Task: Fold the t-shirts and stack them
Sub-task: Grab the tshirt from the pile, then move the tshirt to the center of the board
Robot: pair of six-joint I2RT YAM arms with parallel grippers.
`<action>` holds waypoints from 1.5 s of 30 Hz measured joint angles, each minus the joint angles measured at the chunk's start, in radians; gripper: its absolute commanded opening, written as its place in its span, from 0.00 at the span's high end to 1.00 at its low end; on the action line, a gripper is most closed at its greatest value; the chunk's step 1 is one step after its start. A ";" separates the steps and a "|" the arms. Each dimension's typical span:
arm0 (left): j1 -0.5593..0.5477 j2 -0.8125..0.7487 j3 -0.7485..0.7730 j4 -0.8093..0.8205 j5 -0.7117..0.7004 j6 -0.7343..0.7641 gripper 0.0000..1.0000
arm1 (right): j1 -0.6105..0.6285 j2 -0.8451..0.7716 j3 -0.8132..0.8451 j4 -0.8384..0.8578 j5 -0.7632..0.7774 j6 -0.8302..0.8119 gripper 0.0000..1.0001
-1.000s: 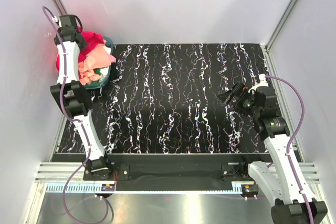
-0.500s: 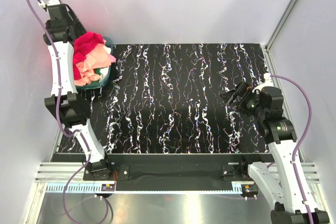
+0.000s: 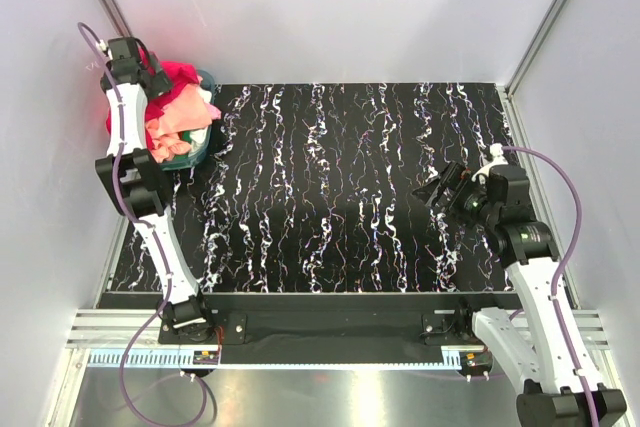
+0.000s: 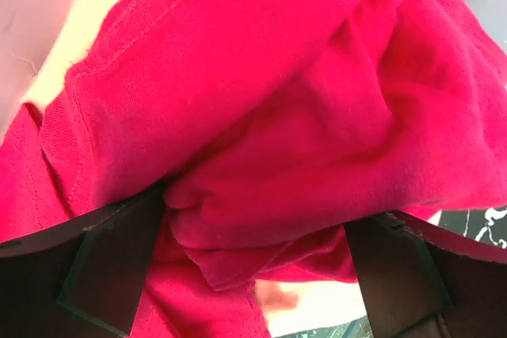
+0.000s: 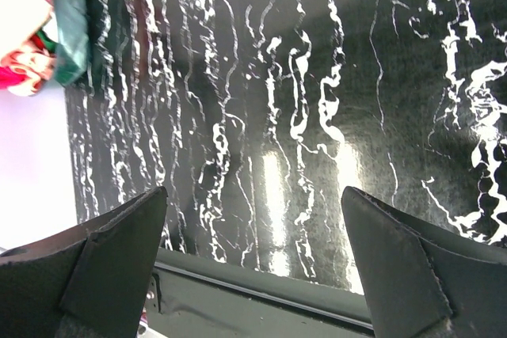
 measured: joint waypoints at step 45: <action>-0.755 -0.577 -0.306 -0.207 0.031 0.103 0.32 | 0.000 -0.143 0.078 -0.204 0.050 0.034 0.00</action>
